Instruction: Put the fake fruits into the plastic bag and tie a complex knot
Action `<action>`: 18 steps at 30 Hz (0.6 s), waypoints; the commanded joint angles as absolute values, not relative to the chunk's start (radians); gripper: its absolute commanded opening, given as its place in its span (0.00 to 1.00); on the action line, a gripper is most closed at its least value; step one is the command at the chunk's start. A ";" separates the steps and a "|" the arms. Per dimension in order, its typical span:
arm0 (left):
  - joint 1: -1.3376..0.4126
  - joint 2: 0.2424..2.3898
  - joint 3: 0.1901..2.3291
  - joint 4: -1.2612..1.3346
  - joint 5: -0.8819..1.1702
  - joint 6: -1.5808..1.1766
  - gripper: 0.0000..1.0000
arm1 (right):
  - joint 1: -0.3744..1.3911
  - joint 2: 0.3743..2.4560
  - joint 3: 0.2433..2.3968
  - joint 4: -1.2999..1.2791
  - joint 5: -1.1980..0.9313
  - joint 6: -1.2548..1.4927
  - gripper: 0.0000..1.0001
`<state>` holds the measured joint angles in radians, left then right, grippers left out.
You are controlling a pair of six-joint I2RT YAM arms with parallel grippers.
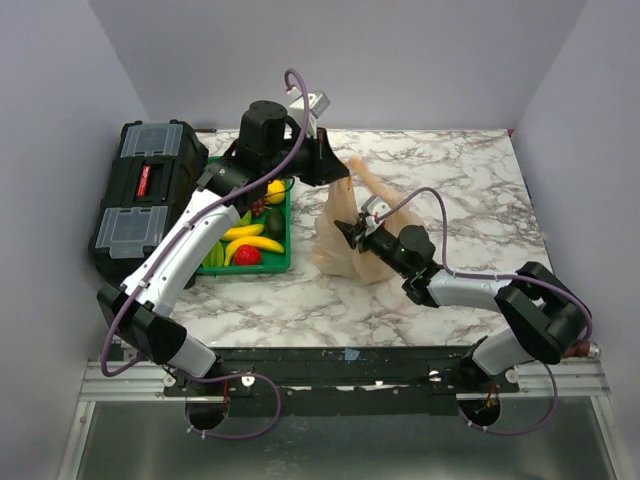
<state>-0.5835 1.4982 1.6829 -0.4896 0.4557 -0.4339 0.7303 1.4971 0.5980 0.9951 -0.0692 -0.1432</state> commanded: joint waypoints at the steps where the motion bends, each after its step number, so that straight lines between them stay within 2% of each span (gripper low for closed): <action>1: -0.466 1.455 1.670 -0.468 0.357 -0.468 0.00 | 0.735 1.449 0.471 0.963 -0.161 -0.219 0.26; 4: -0.418 1.470 1.659 -0.467 0.318 -0.454 0.00 | 0.734 1.399 0.421 0.933 -0.194 -0.247 0.04; 5: -0.408 1.473 1.656 -0.458 0.327 -0.444 0.00 | 0.734 1.387 0.413 0.923 -0.204 -0.254 0.01; 12: -0.405 1.443 1.611 -0.379 0.445 -0.413 0.00 | 0.733 1.348 0.440 0.886 -0.198 -0.280 0.01; 18: -0.363 1.402 1.555 -0.451 0.186 -0.387 0.00 | 0.709 1.276 0.429 0.800 -0.250 -0.350 0.01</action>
